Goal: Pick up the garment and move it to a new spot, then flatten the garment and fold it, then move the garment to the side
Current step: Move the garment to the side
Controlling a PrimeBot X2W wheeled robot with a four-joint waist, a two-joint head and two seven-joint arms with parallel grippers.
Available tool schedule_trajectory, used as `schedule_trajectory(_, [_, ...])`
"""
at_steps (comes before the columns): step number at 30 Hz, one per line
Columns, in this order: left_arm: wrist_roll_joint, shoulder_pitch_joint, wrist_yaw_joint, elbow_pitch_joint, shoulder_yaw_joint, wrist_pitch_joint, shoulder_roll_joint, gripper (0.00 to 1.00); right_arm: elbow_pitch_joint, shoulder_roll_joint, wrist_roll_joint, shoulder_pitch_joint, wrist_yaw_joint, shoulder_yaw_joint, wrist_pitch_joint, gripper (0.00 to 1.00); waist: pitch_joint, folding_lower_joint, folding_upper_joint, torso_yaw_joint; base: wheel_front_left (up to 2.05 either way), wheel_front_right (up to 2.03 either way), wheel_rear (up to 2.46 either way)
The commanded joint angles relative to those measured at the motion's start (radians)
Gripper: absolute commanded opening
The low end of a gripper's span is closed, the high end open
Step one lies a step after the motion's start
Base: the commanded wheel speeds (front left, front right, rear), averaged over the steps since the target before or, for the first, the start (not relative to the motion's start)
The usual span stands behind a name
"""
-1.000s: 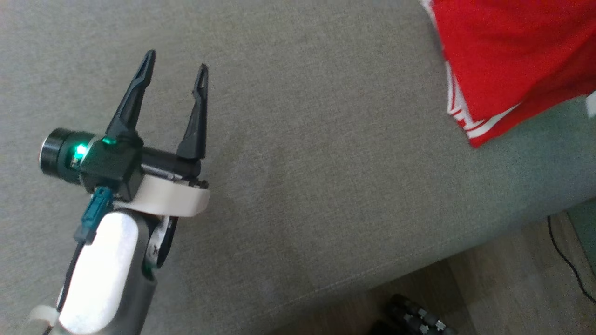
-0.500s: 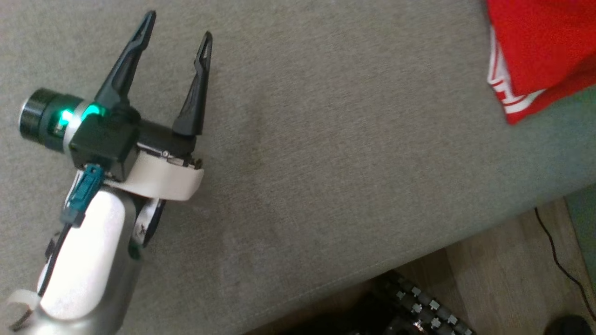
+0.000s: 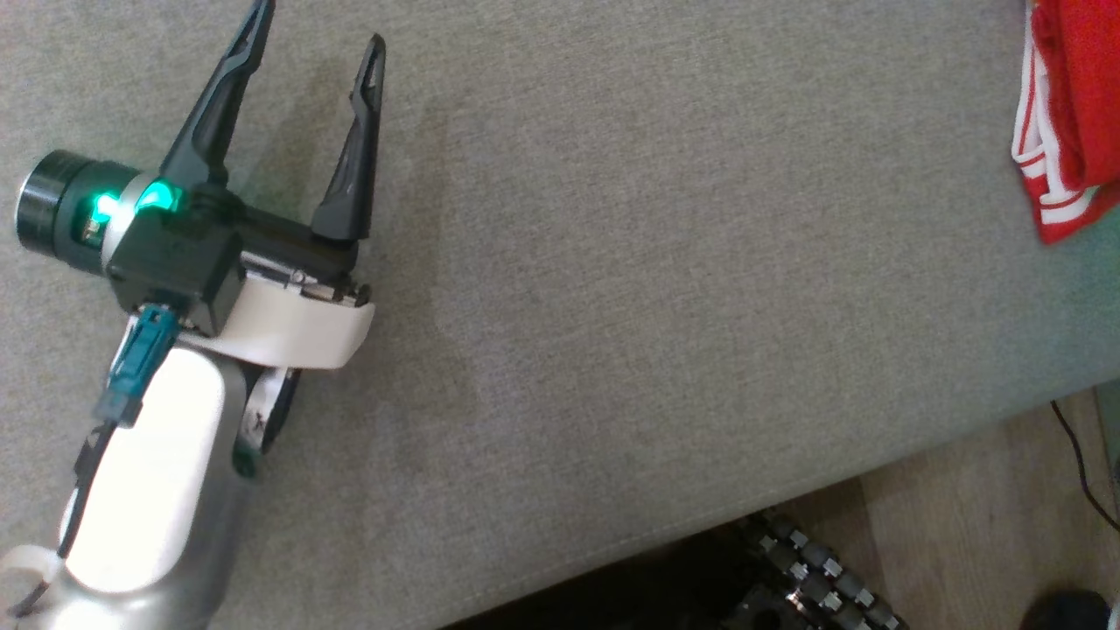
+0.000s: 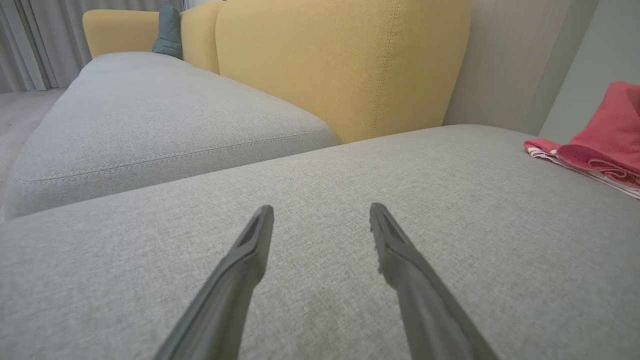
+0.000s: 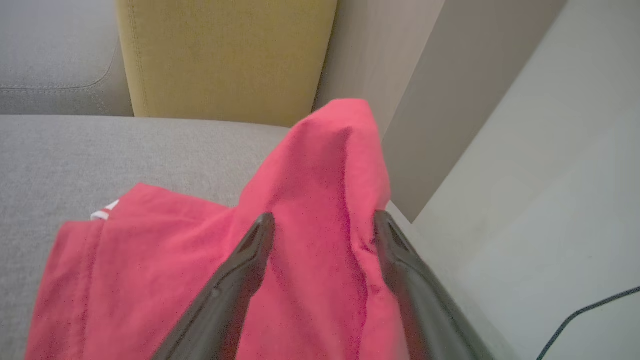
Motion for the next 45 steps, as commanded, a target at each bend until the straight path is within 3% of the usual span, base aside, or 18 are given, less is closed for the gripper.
schedule_trajectory(1, [-0.003,-0.013,0.007,-0.017,0.033,-0.004,0.028,1.0,-0.029,-0.01,-0.012,0.05,-0.001,-0.012,-0.011,1.0,-0.005,-0.0001,0.0,-0.005,0.0,0.0,0.0])
schedule_trajectory(10, [-0.025,0.033,0.027,0.021,0.039,-0.022,0.024,1.0,-0.08,0.05,-0.009,0.141,-0.001,-0.034,-0.057,1.0,-0.108,-0.0001,0.0,-0.018,0.0,0.0,0.0])
schedule_trajectory(21, [-0.088,0.186,0.086,0.076,0.073,-0.062,-0.014,1.0,-0.311,0.139,0.021,0.37,-0.001,0.196,-0.013,1.0,-0.328,-0.0001,0.0,0.03,0.0,0.0,0.0])
schedule_trajectory(33, [-0.151,0.333,0.119,0.118,0.1,-0.086,-0.063,1.0,-0.495,0.192,0.078,0.567,-0.001,0.343,0.097,1.0,-0.501,-0.0001,0.0,0.206,0.0,0.0,0.0])
schedule_trajectory(45, [-0.16,0.433,0.104,0.155,0.096,-0.09,-0.07,1.0,-0.565,0.222,0.09,0.69,-0.001,0.328,0.148,1.0,-0.641,-0.0001,0.0,0.282,0.0,0.0,0.0])
